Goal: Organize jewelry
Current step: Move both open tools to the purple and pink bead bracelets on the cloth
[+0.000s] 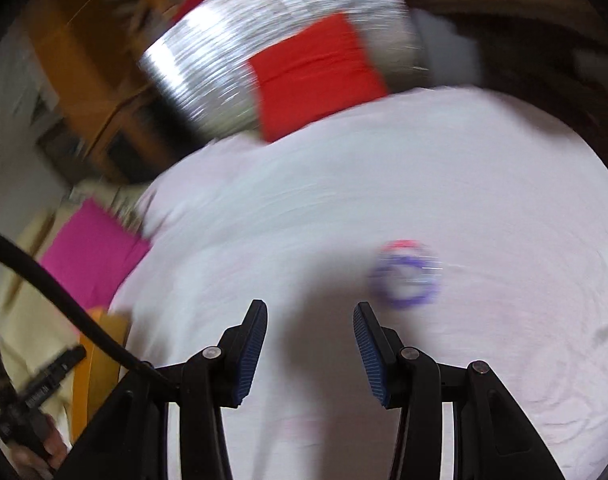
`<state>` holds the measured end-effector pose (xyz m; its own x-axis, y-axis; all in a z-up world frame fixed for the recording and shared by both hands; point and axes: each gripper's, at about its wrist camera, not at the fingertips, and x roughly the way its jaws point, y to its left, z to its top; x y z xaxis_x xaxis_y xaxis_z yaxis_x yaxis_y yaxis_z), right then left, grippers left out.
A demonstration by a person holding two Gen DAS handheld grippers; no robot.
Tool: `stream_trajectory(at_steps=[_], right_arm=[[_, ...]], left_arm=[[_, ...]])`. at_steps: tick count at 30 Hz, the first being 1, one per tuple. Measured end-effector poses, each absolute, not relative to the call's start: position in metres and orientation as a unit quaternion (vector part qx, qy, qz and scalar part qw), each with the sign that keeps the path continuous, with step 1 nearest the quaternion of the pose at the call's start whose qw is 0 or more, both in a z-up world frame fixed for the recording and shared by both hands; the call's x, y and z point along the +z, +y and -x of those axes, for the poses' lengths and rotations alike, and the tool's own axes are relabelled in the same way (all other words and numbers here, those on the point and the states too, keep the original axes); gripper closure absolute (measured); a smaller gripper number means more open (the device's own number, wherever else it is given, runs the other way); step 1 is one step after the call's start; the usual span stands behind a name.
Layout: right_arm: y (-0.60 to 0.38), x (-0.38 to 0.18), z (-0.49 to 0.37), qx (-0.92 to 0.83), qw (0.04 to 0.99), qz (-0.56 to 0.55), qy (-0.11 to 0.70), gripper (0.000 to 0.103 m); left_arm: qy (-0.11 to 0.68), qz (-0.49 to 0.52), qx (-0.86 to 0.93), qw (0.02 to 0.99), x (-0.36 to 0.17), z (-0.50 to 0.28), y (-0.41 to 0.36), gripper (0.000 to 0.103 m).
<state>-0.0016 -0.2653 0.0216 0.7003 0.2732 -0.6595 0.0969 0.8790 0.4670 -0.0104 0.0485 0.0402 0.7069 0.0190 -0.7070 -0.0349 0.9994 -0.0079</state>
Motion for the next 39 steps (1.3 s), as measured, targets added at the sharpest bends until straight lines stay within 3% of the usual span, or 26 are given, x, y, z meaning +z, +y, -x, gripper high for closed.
stream_trajectory(at_steps=[6, 9, 14, 21, 25, 39], right_arm=[[-0.337, -0.017, -0.016, 0.021, 0.835, -0.380, 0.397, 0.059], [-0.348, -0.028, -0.029, 0.015, 0.821, -0.405, 0.402, 0.065], [-0.349, -0.043, -0.044, 0.013, 0.805, -0.425, 0.414, 0.066], [-0.346, -0.065, -0.066, -0.012, 0.794, -0.427, 0.433, 0.075], [-0.340, -0.068, -0.072, -0.021, 0.802, -0.414, 0.430, 0.094], [-0.380, -0.046, -0.027, -0.073, 0.829, -0.396, 0.387, 0.094]], left_arm=[[0.400, -0.012, -0.009, 0.917, -0.002, -0.021, -0.004, 0.032], [0.415, -0.012, -0.022, 0.910, -0.012, -0.029, -0.012, 0.032], [0.409, -0.034, -0.030, 0.911, -0.015, -0.035, -0.021, 0.032], [0.414, -0.044, -0.027, 0.909, -0.021, -0.036, -0.023, 0.032], [0.414, -0.047, -0.028, 0.909, -0.025, -0.041, -0.024, 0.032], [0.357, -0.053, -0.156, 0.920, -0.015, -0.039, -0.087, 0.032]])
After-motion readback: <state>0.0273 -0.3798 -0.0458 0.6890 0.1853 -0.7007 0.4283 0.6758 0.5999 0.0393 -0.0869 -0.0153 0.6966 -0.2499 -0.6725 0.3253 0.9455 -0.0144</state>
